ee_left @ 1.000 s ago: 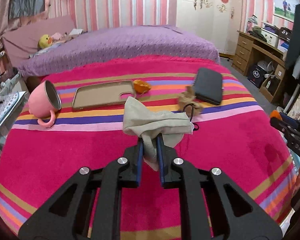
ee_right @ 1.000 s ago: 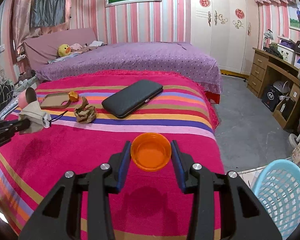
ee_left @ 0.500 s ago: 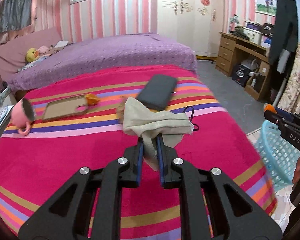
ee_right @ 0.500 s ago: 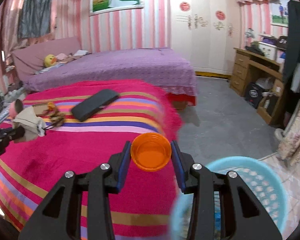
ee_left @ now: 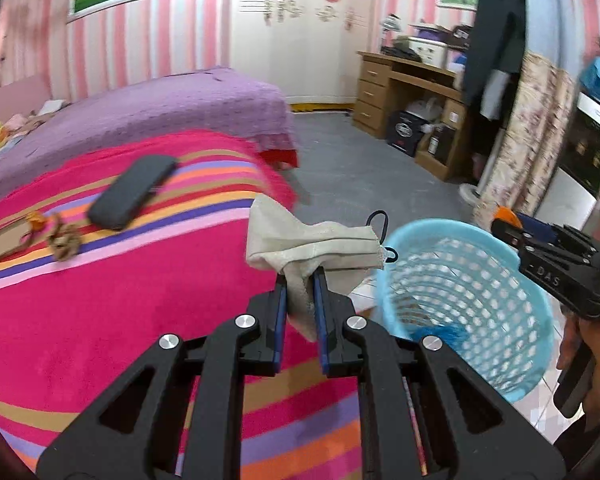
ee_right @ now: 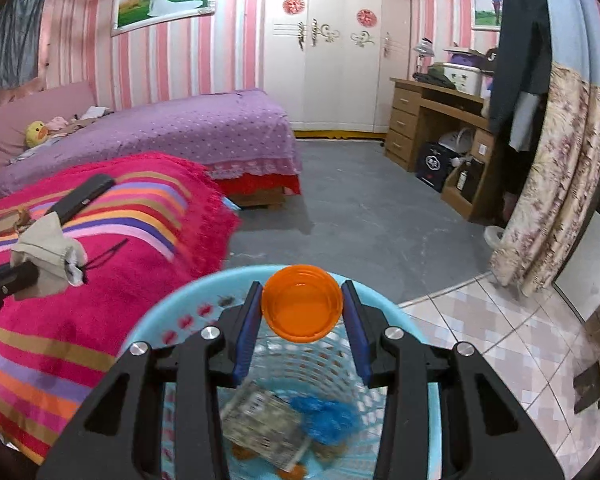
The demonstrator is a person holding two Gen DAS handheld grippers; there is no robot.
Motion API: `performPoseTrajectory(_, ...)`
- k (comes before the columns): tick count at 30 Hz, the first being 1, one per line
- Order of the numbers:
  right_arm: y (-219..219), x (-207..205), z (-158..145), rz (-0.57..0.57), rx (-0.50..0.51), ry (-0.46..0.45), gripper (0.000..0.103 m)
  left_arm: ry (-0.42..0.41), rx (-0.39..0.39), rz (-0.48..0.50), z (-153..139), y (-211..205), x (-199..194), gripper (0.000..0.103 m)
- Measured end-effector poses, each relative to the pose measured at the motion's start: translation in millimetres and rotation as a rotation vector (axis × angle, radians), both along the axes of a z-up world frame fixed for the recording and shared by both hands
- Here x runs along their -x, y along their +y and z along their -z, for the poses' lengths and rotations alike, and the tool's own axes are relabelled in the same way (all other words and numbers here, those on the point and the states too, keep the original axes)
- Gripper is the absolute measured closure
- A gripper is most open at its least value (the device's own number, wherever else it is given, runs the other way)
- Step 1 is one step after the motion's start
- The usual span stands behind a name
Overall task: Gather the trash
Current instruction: 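Carry cloth and lid over the basket and open both tools to drop them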
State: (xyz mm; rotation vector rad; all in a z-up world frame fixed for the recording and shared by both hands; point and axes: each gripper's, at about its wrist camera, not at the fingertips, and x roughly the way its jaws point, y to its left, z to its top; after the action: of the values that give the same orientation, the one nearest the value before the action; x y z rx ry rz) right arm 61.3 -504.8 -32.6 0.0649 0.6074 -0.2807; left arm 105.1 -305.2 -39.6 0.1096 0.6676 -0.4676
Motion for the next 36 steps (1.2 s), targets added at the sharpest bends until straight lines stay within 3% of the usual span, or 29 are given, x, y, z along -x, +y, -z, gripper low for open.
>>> performPoseTrajectory(8, -38.9, 21.6, 11.6, 0.068, -0.044, -0.008, 0.063, 0.028, -0.052, 0.092, 20.6, -64.3, 17.8, 0.092)
performPoseTrajectory(16, -49.0, 30.8, 15.3, 0.095, -0.065, -0.023, 0.063, 0.043, -0.073, 0.149, 27.2, -101.5, 22.6, 0.088)
performPoseTrajectory(17, -49.8, 31.2, 15.9, 0.097, -0.066, -0.023, 0.063, 0.036, -0.076, 0.152, 26.5, -104.1, 24.2, 0.085)
performPoseTrajectory(21, -51.8, 33.9, 16.8, 0.102, -0.065, -0.023, 0.063, 0.013, -0.069, 0.122, 22.5, -103.2, 25.2, 0.035)
performPoseTrajectory(24, -51.9, 34.3, 17.6, 0.105, -0.057, -0.020, 0.063, -0.016, -0.068, 0.081, 18.3, -92.8, 23.0, 0.018)
performPoseTrajectory(27, -49.9, 33.1, 19.3, 0.105, -0.050, -0.016, 0.063, -0.041, -0.060, 0.020, 13.4, -73.8, 15.5, 0.008)
performPoseTrajectory(36, -33.4, 21.9, 20.3, 0.056, -0.040, -0.002, 0.063, -0.017, -0.041, -0.092, 12.1, -26.9, -10.7, 0.006)
